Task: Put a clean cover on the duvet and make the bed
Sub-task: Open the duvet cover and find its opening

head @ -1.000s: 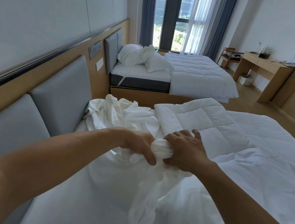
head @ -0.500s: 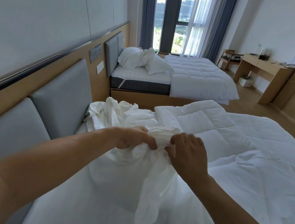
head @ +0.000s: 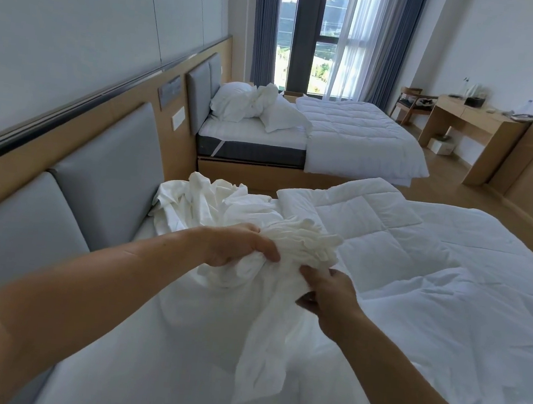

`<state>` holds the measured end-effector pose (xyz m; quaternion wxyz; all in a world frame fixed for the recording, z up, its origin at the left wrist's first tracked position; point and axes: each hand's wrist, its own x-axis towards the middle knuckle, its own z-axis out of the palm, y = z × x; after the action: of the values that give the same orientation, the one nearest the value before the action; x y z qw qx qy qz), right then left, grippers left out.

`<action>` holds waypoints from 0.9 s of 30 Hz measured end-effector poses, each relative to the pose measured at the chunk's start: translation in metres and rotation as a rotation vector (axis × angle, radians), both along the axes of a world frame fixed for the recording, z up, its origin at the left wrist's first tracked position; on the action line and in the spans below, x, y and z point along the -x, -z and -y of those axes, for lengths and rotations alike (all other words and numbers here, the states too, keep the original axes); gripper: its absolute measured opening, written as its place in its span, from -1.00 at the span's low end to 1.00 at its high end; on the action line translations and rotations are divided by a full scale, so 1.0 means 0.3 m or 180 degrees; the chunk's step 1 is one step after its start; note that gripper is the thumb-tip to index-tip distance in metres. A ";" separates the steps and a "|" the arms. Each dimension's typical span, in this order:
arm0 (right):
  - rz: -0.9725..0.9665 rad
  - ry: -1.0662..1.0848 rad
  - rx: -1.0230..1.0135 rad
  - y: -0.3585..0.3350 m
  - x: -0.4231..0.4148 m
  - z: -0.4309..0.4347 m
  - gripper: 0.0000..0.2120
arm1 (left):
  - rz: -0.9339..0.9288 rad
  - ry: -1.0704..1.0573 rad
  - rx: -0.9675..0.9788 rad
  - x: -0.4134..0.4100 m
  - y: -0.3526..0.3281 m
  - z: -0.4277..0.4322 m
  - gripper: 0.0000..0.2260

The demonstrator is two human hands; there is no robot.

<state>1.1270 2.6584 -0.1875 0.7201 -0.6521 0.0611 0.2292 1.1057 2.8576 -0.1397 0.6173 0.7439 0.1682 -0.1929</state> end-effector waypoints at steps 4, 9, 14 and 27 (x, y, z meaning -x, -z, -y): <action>0.0489 0.0342 -0.0005 -0.068 -0.044 0.035 -0.91 | -0.0157 0.0255 -0.0135 0.013 0.012 -0.001 -0.25; 0.1292 0.0636 0.0753 -0.099 -0.056 0.030 -0.72 | -0.0390 0.0961 -0.0223 0.034 0.006 0.055 -0.43; 0.0998 0.0376 0.0368 -0.071 -0.039 0.049 -0.56 | -0.0258 0.0540 -0.0031 0.023 0.024 0.065 -0.37; 0.1232 0.0249 0.0470 0.015 0.023 0.087 -0.58 | -0.0089 0.0493 0.0022 0.015 0.023 0.124 -0.75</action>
<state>1.1202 2.6324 -0.1921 0.6770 -0.7321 -0.0364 0.0665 1.1011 2.8203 -0.1465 0.6006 0.7499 0.1181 -0.2510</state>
